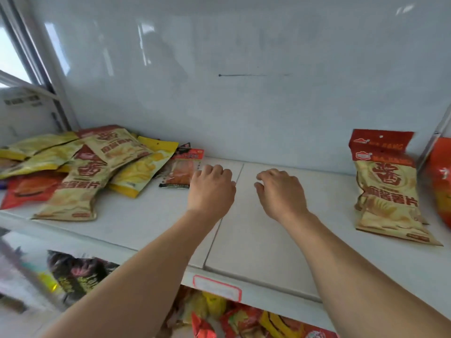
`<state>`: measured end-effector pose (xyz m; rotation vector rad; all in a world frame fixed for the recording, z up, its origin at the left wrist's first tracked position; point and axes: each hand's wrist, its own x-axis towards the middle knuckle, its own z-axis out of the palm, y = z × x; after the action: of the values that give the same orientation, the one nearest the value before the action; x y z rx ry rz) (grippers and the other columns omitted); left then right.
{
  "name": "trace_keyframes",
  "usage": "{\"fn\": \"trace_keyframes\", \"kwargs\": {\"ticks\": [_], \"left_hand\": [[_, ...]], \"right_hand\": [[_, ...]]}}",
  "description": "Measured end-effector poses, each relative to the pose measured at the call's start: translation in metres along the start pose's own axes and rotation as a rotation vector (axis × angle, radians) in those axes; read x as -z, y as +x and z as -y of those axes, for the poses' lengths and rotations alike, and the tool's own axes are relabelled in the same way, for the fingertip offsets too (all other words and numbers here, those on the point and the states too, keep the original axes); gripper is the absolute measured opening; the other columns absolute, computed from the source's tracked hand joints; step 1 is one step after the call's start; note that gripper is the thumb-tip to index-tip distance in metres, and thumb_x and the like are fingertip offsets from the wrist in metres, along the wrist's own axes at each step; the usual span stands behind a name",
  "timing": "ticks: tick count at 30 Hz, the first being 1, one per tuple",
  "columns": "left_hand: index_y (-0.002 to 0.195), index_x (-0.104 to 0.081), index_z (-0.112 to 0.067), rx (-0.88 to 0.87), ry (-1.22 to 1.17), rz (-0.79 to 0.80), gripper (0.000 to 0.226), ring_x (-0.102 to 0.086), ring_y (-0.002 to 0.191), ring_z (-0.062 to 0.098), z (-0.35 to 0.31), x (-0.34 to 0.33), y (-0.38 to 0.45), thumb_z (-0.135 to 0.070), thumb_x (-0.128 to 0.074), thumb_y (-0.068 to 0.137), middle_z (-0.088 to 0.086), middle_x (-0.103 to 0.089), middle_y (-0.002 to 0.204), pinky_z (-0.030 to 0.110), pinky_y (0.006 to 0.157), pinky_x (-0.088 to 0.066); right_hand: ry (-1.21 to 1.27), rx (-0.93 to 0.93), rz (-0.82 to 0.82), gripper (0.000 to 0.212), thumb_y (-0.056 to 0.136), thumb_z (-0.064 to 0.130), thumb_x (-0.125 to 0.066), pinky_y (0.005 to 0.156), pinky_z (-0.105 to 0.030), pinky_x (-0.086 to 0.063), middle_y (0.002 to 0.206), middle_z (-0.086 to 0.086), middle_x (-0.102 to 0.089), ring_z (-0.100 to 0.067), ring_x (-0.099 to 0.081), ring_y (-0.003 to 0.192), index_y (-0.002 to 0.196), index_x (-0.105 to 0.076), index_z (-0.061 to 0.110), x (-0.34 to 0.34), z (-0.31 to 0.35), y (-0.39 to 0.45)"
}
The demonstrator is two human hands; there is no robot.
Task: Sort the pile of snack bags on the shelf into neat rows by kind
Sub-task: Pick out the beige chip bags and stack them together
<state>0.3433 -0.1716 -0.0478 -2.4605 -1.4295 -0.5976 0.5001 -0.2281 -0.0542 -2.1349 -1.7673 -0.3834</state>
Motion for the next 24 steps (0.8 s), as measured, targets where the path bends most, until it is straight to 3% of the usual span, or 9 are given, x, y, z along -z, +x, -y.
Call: {"fn": "trace_keyframes", "kwargs": {"ticks": [7, 14, 19, 24], "left_hand": [[0.120, -0.062, -0.017, 0.057, 0.082, -0.002, 0.028, -0.052, 0.119, 0.027, 0.126, 0.021, -0.022, -0.029, -0.045, 0.100, 0.003, -0.062, 0.122, 0.037, 0.092, -0.041], [0.118, -0.063, -0.016, 0.201, 0.057, -0.001, 0.031, -0.051, 0.121, 0.028, 0.228, 0.025, -0.026, -0.034, -0.044, 0.101, 0.003, -0.062, 0.123, 0.039, 0.097, -0.041], [0.125, -0.060, -0.017, 0.386, -0.013, -0.010, 0.035, -0.050, 0.124, 0.031, 0.280, 0.015, -0.024, -0.037, -0.044, 0.101, 0.005, -0.059, 0.129, 0.042, 0.100, -0.039], [0.125, -0.058, -0.017, 0.483, -0.115, 0.053, 0.036, -0.046, 0.128, 0.028, 0.306, 0.002, -0.013, -0.035, -0.041, 0.098, 0.004, -0.058, 0.132, 0.043, 0.100, -0.039]], "right_hand": [[0.097, 0.006, 0.017, 0.031, 0.103, 0.032, -0.040, 0.088, -0.037, -0.041, 0.125, -0.003, -0.062, -0.027, -0.056, 0.112, 0.123, -0.061, 0.019, -0.020, 0.125, 0.027], [0.400, -0.024, 0.039, 0.026, 0.101, 0.033, -0.044, 0.075, -0.033, -0.045, 0.112, 0.000, -0.067, -0.024, -0.059, 0.104, 0.111, -0.066, 0.022, -0.035, 0.222, 0.068], [0.431, -0.011, 0.082, 0.033, 0.101, 0.039, -0.044, 0.082, -0.031, -0.043, 0.124, 0.002, -0.066, -0.025, -0.060, 0.114, 0.124, -0.061, 0.022, -0.051, 0.272, 0.120], [0.511, 0.026, 0.148, 0.047, 0.099, 0.043, -0.047, 0.098, -0.039, -0.048, 0.138, -0.004, -0.058, -0.027, -0.055, 0.124, 0.138, -0.051, 0.017, -0.084, 0.315, 0.181]]}}
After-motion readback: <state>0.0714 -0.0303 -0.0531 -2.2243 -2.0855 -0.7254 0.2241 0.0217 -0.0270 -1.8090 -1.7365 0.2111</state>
